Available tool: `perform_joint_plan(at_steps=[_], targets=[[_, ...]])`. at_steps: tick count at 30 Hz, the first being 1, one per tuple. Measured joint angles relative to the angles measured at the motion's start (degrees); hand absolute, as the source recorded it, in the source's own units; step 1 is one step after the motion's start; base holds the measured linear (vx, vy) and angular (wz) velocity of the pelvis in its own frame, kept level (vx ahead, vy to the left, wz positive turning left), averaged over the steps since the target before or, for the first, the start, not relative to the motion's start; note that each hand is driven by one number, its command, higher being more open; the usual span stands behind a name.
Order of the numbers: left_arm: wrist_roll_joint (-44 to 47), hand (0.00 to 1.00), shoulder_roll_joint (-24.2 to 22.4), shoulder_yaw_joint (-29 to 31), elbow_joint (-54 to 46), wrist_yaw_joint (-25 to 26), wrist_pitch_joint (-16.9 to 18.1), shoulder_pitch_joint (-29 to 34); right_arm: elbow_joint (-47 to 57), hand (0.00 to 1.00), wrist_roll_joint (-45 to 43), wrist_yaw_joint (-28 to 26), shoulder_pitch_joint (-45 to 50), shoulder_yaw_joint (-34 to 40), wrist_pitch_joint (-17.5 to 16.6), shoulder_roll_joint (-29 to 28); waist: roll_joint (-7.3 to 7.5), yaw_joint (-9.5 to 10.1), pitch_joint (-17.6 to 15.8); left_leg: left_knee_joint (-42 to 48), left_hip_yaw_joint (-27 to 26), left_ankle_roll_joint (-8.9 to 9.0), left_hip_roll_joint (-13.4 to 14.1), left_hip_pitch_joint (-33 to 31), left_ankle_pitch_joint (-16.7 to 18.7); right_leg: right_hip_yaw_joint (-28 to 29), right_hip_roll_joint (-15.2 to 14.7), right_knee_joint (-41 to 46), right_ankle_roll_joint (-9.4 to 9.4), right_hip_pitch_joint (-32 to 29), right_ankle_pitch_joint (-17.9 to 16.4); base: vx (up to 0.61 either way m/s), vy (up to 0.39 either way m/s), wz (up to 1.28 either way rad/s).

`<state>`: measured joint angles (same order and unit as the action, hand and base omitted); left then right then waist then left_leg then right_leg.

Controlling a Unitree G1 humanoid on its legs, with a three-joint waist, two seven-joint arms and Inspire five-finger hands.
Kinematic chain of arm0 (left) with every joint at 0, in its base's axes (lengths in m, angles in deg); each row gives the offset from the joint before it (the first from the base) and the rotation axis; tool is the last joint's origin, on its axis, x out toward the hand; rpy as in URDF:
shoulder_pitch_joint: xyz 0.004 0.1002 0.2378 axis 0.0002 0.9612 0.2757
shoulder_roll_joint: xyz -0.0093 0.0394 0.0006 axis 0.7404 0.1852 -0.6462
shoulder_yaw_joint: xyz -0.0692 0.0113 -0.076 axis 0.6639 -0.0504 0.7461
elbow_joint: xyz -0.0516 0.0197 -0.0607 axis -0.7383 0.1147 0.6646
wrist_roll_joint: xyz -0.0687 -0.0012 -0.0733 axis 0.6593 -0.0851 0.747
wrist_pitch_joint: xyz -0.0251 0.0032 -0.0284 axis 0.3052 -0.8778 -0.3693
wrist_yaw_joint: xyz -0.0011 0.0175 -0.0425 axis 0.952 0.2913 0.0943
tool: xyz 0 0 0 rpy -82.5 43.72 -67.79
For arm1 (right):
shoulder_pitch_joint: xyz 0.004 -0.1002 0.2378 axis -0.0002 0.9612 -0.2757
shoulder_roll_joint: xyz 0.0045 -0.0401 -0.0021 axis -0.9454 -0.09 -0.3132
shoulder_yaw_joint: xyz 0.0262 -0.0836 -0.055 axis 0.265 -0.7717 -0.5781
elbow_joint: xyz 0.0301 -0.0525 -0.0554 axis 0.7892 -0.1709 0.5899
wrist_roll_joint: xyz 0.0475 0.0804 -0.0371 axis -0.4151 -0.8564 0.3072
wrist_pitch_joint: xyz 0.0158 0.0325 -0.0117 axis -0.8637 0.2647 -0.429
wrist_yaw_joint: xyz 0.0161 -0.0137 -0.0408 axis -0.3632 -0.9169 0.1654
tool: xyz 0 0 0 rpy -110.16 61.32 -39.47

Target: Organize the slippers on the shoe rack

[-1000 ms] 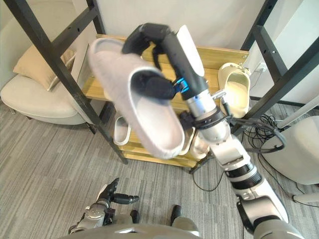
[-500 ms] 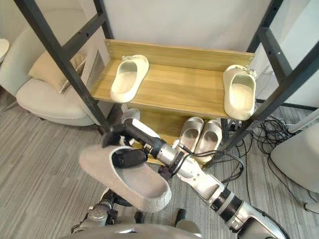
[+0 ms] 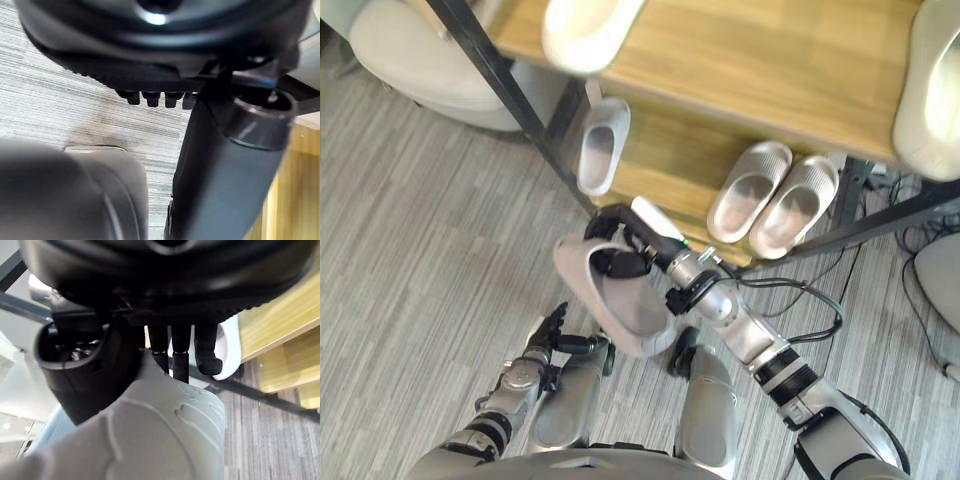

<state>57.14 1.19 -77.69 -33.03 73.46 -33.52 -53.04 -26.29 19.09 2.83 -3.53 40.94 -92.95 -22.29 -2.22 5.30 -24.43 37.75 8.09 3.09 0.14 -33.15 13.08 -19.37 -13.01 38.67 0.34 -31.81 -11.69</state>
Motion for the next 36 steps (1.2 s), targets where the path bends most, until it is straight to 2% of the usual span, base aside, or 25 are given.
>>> perform_joint_plan(at_steps=[3, 8, 13, 17, 27, 31, 32, 36], targets=[[0.68, 1.00, 1.20, 1.52, 0.09, 0.49, 0.04, -0.14, 0.00, 0.00, 1.63, 4.38, -2.74, 5.42, 0.50, 0.58, 0.40, -0.11, -0.66, 7.36, 0.35, 0.49, 0.29, -6.27, 2.78, 0.40, -0.64, 6.83, -0.86, -5.93, -2.48, -0.06, -0.028, -0.01], [1.27, 1.00, 0.58, 3.52, -3.98, 0.24, 1.21, -0.11, 1.66, 0.00, 4.88, 10.67, -6.91, 9.39, 0.89, 0.92, 0.54, 0.03, -0.95, 16.16, 0.57, 0.57, 0.31, -13.48, 6.11, 0.86, -1.88, 15.43, -0.98, -12.66, -6.17, -0.06, 0.014, 0.00], [1.93, 1.00, 0.12, 5.09, -7.50, 0.25, 1.90, -0.64, 3.49, 0.00, 7.68, 14.09, -10.65, 10.59, 2.19, 0.97, 1.07, 0.69, -1.30, 22.32, 0.97, 1.02, 0.55, -20.06, 7.44, 0.40, -2.87, 21.69, -1.74, -18.41, -8.52, -0.05, 0.023, 0.08], [2.16, 1.00, -0.96, 6.49, -8.87, 1.10, 1.98, -1.02, 2.73, 0.00, 9.40, 15.92, -14.76, 10.61, 3.43, 0.93, 1.39, 1.25, -1.47, 24.55, 1.24, 1.26, 0.85, -23.04, 7.74, 0.21, -2.99, 23.77, -2.07, -21.14, -9.00, -0.05, 0.034, 0.01], [2.50, 1.00, -1.72, 5.88, -11.52, 2.12, 2.37, -3.19, -15.86, 0.00, 11.56, 20.45, -29.99, 10.65, 8.19, -0.82, 2.02, 3.25, -1.52, 27.41, 2.67, 2.15, 0.45, -29.68, 7.50, -1.37, -4.34, 27.65, -3.19, -26.84, -10.36, -0.01, 0.032, 0.08], [2.50, 1.00, -1.80, 5.81, -11.68, 3.12, 2.41, -4.09, -21.17, 0.00, 11.56, 22.45, -33.01, 10.79, 10.26, -2.75, 2.10, 3.44, -1.55, 28.01, 2.89, 2.26, 0.28, -31.44, 7.52, -1.78, -4.77, 28.39, -3.37, -28.22, -10.66, 0.02, 0.059, 0.08], [2.49, 1.00, -1.80, 5.58, -11.99, 3.56, 2.40, -4.09, -22.74, 1.00, 11.57, 23.38, -33.62, 10.80, 11.14, -3.47, 2.10, 3.49, -1.55, 28.10, 3.02, 2.26, 0.20, -31.73, 7.51, -1.92, -4.87, 28.44, -3.36, -28.36, -10.73, 0.01, 0.068, 0.04], [2.49, 1.00, -1.81, 5.32, -12.22, 4.18, 2.41, -4.20, -25.61, 1.00, 11.56, 25.25, -35.40, 11.43, 12.07, -5.12, 2.11, 3.54, -1.56, 28.11, 3.01, 2.30, 0.01, -32.23, 7.49, -1.85, -5.09, 28.61, -3.11, -28.91, -10.91, 0.00, 0.058, 0.02]])
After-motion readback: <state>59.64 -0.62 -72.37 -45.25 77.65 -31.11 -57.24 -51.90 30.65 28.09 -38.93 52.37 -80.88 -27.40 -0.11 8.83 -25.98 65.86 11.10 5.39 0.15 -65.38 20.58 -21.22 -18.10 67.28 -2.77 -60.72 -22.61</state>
